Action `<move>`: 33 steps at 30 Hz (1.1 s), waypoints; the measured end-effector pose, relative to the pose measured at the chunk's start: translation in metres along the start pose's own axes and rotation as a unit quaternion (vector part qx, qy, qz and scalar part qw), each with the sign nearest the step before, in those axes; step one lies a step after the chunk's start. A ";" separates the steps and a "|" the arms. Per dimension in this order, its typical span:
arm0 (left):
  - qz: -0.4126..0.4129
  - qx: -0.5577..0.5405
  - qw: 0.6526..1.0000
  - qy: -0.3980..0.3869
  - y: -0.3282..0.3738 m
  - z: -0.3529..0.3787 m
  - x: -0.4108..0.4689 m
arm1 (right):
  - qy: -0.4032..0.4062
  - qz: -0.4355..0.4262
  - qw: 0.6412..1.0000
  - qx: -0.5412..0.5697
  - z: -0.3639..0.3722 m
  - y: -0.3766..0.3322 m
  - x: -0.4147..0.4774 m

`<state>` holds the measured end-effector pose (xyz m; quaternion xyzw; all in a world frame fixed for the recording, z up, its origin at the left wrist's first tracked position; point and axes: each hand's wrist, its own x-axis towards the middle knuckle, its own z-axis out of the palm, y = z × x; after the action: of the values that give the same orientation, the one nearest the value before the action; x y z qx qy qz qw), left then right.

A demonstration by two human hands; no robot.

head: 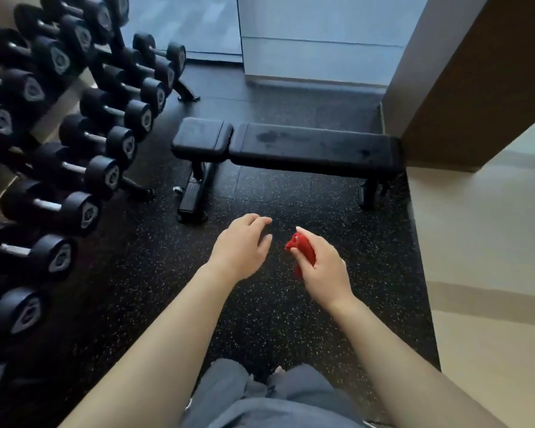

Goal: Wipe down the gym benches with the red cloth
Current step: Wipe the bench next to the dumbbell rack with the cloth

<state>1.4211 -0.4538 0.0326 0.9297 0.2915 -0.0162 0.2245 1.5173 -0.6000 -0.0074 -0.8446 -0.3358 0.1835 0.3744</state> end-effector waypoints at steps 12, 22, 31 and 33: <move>0.066 0.005 0.995 -0.078 0.022 0.012 0.216 | 0.040 0.084 0.995 -0.025 -0.042 0.053 0.169; 0.132 0.022 0.985 -0.108 0.069 -0.015 0.416 | 0.046 0.127 0.990 -0.045 -0.102 0.070 0.342; 0.143 0.042 0.980 -0.132 0.158 0.019 0.532 | 0.068 0.146 0.987 -0.025 -0.186 0.152 0.434; 0.122 0.041 0.983 -0.128 0.181 0.034 0.558 | 0.053 0.140 0.988 -0.021 -0.207 0.181 0.458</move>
<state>1.9867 -0.3023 -0.0143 0.9569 0.1436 -0.1196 0.2222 2.0352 -0.4726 -0.0359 -0.8996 -0.1973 0.1823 0.3444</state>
